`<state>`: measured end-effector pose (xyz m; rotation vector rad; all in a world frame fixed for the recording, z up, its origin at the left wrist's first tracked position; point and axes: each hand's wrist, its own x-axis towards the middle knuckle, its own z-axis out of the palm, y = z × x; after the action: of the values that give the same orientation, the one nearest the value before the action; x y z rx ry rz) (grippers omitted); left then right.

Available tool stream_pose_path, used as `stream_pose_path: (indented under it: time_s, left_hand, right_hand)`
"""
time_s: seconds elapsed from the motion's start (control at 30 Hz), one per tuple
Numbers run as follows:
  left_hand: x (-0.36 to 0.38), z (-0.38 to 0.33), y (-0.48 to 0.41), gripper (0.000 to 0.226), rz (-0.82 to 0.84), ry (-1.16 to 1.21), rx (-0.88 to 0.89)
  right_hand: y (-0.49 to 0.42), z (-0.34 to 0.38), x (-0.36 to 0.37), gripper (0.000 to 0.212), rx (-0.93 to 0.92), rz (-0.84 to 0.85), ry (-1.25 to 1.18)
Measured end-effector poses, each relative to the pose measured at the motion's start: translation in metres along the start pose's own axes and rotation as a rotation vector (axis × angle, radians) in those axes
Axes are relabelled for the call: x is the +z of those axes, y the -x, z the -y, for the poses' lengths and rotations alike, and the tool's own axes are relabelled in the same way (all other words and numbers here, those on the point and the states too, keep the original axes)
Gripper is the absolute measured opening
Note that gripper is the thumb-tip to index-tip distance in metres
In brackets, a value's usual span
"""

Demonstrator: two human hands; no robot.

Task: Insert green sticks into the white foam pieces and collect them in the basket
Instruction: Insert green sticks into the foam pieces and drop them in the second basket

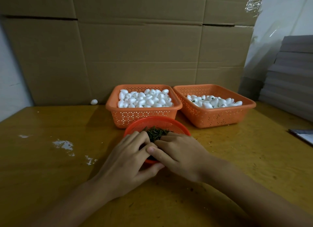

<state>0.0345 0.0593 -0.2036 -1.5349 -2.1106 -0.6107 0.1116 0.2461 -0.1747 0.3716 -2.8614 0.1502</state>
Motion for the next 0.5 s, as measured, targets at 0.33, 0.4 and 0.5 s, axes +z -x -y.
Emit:
stream_pose_path:
  time_s: [0.33, 0.4, 0.5]
  left_hand:
    - [-0.025, 0.035, -0.08, 0.034, -0.16, 0.002, -0.343]
    - [-0.022, 0.051, -0.106, 0.04, 0.117, -0.168, -0.47]
    - [-0.01, 0.067, -0.128, 0.071, 0.49, -0.241, -0.63]
  right_hand:
    - [0.0, 0.006, -0.001, 0.064, 0.019, 0.027, 0.008]
    - [0.001, 0.007, -0.001, 0.06, 0.016, 0.024, 0.002]
    - [0.001, 0.007, -0.002, 0.06, 0.025, 0.029, 0.012]
